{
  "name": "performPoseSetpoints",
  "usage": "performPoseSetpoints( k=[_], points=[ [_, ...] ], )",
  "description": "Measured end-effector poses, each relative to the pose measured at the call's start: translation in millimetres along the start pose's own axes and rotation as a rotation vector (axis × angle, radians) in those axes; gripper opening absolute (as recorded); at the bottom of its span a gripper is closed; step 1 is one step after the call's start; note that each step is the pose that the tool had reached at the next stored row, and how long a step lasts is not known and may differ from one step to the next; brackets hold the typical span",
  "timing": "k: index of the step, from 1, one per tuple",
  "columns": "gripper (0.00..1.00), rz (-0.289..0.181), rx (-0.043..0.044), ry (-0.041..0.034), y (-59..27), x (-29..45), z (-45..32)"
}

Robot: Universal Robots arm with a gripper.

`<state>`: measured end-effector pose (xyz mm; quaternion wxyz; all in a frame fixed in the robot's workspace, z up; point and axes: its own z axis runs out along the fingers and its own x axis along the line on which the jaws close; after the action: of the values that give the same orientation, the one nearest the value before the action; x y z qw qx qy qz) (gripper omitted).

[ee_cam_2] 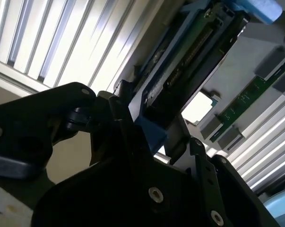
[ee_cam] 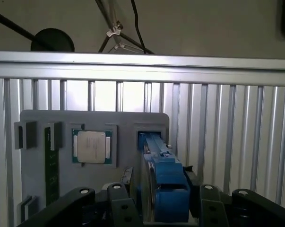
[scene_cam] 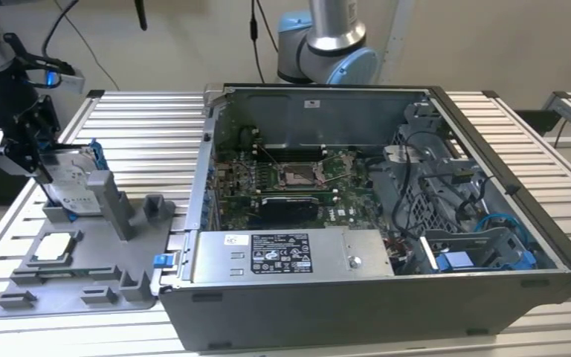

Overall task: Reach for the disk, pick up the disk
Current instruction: 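Pick up the disk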

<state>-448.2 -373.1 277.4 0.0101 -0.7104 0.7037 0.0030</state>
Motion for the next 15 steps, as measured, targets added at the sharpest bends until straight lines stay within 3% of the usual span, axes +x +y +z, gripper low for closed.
performPoseSetpoints(
  k=[6,13,14,15],
  points=[
    [1.0,0.0,0.0051,-0.0001,0.2,-0.9,9.5],
    [1.0,0.0,0.005,-0.0001,0.2,-3.0,12.3],
    [0.0,0.0,0.0049,-0.0001,0.3,-3.0,12.3],
    [0.0,0.0,0.005,-0.0001,0.3,-3.1,12.3]
  ],
)
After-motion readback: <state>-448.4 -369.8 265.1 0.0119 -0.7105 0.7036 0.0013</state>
